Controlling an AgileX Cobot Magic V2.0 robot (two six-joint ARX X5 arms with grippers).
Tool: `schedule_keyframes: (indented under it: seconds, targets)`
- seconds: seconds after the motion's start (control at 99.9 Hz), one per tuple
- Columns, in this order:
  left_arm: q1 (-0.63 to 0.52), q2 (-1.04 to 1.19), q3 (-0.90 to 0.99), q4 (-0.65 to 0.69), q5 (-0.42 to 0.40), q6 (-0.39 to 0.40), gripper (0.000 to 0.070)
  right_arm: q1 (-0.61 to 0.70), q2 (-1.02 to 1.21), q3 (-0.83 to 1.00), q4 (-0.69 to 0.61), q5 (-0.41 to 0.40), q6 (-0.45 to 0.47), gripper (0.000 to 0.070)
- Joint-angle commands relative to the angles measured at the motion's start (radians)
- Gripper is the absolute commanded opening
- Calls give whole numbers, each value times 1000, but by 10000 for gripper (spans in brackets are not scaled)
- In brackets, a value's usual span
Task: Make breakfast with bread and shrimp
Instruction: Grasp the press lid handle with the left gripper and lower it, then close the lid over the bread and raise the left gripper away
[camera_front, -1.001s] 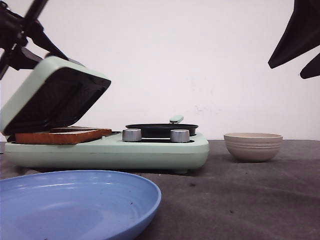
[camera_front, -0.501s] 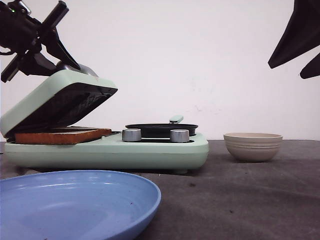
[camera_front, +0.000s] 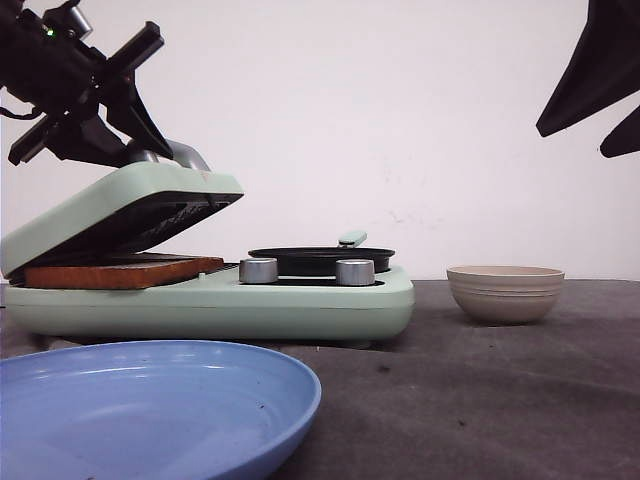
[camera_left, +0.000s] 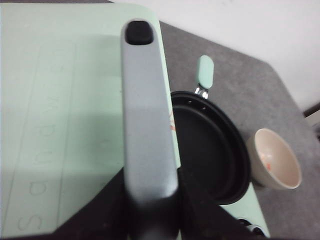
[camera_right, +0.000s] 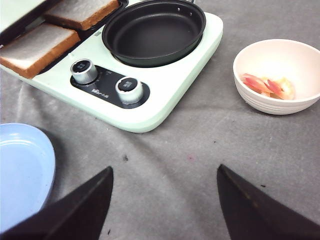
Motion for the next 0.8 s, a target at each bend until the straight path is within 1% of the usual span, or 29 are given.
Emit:
schedule_keyframes:
  seconds: [0.0, 0.08, 0.28, 0.791]
  targets:
    - [25, 36, -34, -121, -112, 77, 6, 5, 4, 3, 12, 3, 4, 398]
    - [15, 36, -34, -130, -131, 98, 6, 5, 4, 3, 11, 3, 8, 398]
    - [-8, 40, -34, -134, -154, 123, 6, 5, 4, 3, 12, 3, 18, 398]
    - [-56, 126, -34, -130, -157, 127, 6, 5, 4, 3, 11, 3, 22, 398]
